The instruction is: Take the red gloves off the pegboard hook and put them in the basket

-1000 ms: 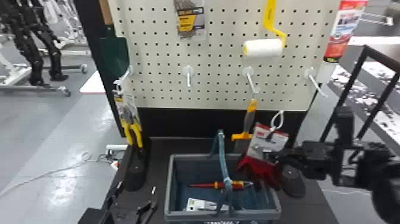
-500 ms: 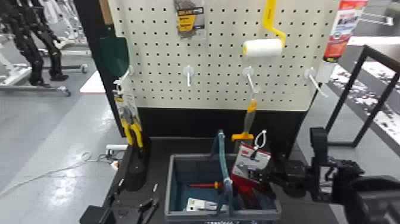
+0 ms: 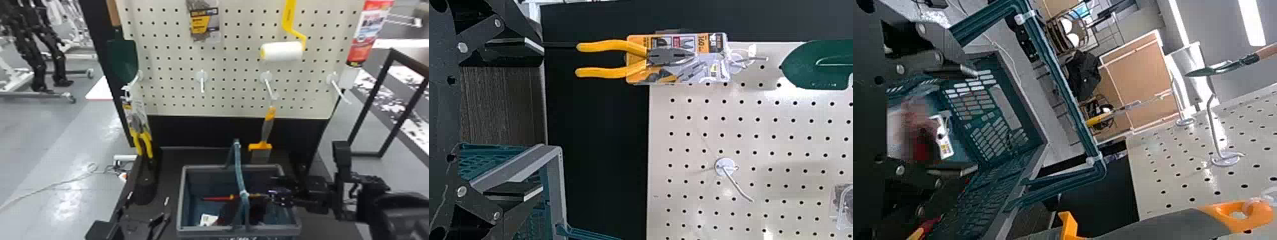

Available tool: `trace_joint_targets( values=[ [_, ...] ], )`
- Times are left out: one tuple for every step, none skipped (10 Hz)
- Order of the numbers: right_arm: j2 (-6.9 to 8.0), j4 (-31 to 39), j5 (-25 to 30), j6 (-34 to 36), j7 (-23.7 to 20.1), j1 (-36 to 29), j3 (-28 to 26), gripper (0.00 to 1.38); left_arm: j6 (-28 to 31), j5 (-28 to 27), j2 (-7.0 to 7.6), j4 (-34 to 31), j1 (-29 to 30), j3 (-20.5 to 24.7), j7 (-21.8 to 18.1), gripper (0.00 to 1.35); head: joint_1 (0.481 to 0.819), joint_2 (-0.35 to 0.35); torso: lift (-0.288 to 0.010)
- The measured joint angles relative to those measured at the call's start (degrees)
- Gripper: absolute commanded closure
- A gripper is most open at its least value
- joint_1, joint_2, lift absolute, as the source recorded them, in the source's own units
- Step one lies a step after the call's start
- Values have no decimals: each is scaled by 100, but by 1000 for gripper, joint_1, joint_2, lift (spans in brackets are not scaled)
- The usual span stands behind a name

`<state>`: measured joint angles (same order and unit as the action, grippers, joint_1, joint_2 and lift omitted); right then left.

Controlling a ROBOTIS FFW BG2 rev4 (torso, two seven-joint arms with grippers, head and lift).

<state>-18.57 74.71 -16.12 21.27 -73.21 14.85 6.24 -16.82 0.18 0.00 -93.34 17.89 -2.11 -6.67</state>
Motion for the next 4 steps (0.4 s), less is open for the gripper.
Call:
trace_joint_targets(
  values=[
    [-5,-5,1,0,0,0,-1,249,-4,0,0,0,-5,0,0,320,549,0,-100],
    [-6,-8,3,0,0,0,-3,251,-5,0,0,0,-5,0,0,320,549,0,-100],
    [-6,-9,3,0,0,-2,-5,252,-5,4,0,0,-4,0,0,320,549,0,-100],
    [-6,-12,3,0,0,-6,-5,252,-5,4,0,0,-4,0,0,320,549,0,-100]
  ],
)
